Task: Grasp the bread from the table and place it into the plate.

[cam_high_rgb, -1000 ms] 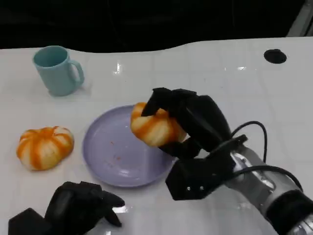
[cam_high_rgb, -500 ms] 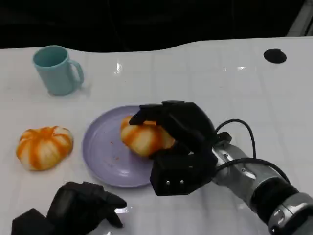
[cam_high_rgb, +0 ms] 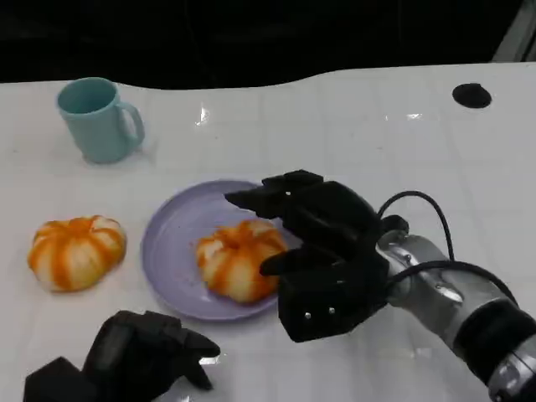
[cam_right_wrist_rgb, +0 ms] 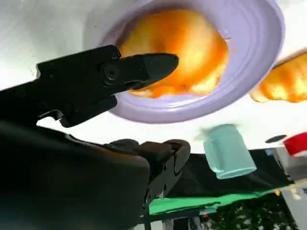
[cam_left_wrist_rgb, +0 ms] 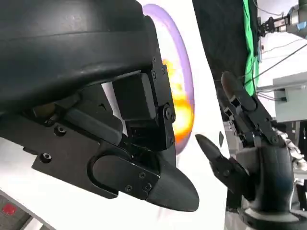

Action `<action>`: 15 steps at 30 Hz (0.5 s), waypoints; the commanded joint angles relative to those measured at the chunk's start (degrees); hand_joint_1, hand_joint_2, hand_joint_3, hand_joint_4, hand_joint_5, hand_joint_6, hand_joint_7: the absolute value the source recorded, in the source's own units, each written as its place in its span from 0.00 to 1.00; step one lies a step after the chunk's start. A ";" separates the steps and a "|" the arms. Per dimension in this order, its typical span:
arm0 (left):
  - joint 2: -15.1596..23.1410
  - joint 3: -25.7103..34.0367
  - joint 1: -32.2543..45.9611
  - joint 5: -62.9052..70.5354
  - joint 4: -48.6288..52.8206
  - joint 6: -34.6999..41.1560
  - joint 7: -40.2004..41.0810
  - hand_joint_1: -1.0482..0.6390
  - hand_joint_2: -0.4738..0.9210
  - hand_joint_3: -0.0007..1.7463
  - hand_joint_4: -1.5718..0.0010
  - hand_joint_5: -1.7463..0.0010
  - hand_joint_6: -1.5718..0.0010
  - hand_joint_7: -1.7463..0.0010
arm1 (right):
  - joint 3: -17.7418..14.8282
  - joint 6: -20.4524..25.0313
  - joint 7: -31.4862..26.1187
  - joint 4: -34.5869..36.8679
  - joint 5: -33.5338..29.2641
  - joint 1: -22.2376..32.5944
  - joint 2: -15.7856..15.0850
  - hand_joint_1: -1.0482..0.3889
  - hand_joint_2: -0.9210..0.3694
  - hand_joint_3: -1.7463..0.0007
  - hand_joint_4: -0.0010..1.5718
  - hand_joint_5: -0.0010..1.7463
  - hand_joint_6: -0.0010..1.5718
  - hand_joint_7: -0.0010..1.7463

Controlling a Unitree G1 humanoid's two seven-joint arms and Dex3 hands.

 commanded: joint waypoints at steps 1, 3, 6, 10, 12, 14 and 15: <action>0.42 -0.17 0.22 0.53 0.39 -0.85 0.91 0.00 1.00 0.04 0.13 0.48 0.00 0.86 | -2.98 -2.31 4.44 -7.16 5.50 5.11 -3.46 0.28 0.00 0.88 0.03 0.18 0.17 0.01; 0.30 -0.30 0.29 0.54 0.15 -0.88 1.02 0.00 1.00 0.04 0.13 0.48 0.00 0.86 | -4.27 -3.85 5.25 -10.23 7.69 7.60 -4.59 0.30 0.00 0.89 0.05 0.19 0.18 0.02; 0.19 -0.47 0.46 0.64 -0.29 -0.65 1.34 0.00 1.00 0.04 0.13 0.48 0.00 0.86 | -6.71 -6.23 6.62 -14.63 11.89 11.52 -5.76 0.33 0.00 0.89 0.08 0.21 0.20 0.02; 0.16 -0.60 0.58 0.47 -0.37 -0.77 1.25 0.00 1.00 0.04 0.13 0.48 0.00 0.86 | -10.59 -8.47 9.29 -22.04 19.28 18.31 -6.98 0.36 0.00 0.87 0.12 0.24 0.23 0.03; 0.23 -0.70 0.80 0.54 -0.78 -0.46 1.32 0.00 1.00 0.05 0.13 0.48 0.00 0.86 | -12.45 -10.31 9.66 -24.24 22.92 21.57 -6.66 0.38 0.00 0.88 0.17 0.26 0.28 0.05; 0.26 -0.65 0.90 0.40 -1.06 -0.27 1.27 0.00 1.00 0.05 0.13 0.48 0.00 0.86 | -13.70 -13.36 9.90 -24.84 25.75 24.08 -6.17 0.40 0.00 0.89 0.21 0.29 0.32 0.07; 0.28 -0.60 0.89 0.29 -1.08 -0.30 1.17 0.00 1.00 0.05 0.13 0.48 0.00 0.86 | -14.18 -14.91 10.03 -24.86 26.84 25.05 -6.01 0.41 0.00 0.89 0.22 0.30 0.33 0.07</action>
